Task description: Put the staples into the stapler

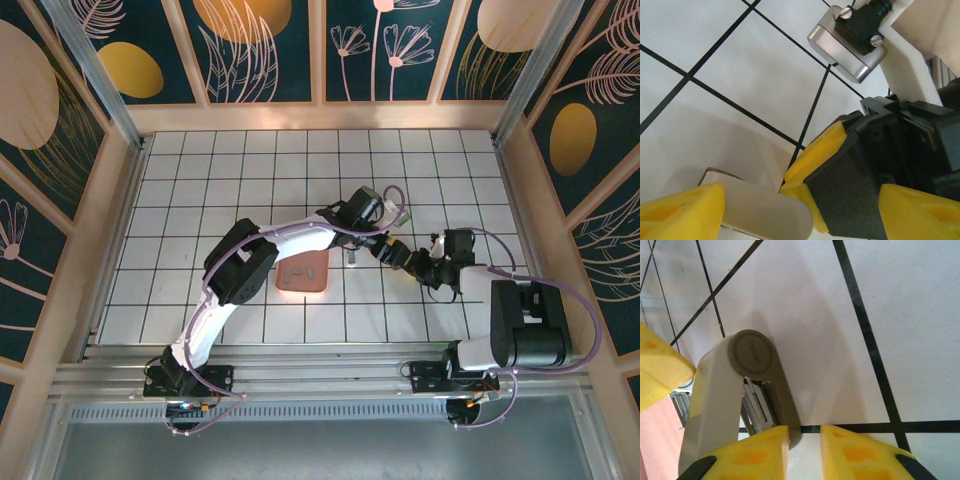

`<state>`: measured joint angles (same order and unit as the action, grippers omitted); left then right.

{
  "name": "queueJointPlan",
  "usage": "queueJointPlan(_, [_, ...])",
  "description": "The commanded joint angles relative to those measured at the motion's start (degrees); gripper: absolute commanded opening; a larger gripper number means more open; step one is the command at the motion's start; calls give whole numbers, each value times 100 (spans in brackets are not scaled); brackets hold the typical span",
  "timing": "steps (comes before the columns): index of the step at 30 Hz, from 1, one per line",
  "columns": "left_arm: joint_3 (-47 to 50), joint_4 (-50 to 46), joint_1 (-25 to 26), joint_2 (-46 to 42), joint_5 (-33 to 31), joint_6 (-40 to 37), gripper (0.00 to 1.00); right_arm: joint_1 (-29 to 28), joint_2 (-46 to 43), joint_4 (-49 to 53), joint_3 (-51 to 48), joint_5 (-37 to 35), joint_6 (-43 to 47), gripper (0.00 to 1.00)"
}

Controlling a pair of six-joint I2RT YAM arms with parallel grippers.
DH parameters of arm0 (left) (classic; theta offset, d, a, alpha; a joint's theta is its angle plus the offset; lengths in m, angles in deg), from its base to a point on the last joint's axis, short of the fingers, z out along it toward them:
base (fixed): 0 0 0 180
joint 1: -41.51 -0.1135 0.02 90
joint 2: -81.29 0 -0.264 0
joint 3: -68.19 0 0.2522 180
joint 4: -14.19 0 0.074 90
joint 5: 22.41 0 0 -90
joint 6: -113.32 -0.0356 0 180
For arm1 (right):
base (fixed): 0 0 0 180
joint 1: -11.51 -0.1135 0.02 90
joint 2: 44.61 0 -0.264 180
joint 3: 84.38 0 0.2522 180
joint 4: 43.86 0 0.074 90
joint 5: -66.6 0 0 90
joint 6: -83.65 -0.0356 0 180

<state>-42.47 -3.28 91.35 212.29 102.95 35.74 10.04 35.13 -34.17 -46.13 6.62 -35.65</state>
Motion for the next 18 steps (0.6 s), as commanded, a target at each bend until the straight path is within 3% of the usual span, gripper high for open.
queueJointPlan(1, [137, 63, 41, -427, -114, -73, 81, 27, -199, 268, 168, -262, 120, 26])
queueJointPlan(10, [636, 427, 28, -1016, -1175, 538, 86, 33, -1113, 1523, 551, -631, 437, 35])
queueJointPlan(18, [1544, 1012, 21, -1562, -1494, 867, 86, -124, -750, 1596, 1007, -431, 536, 43])
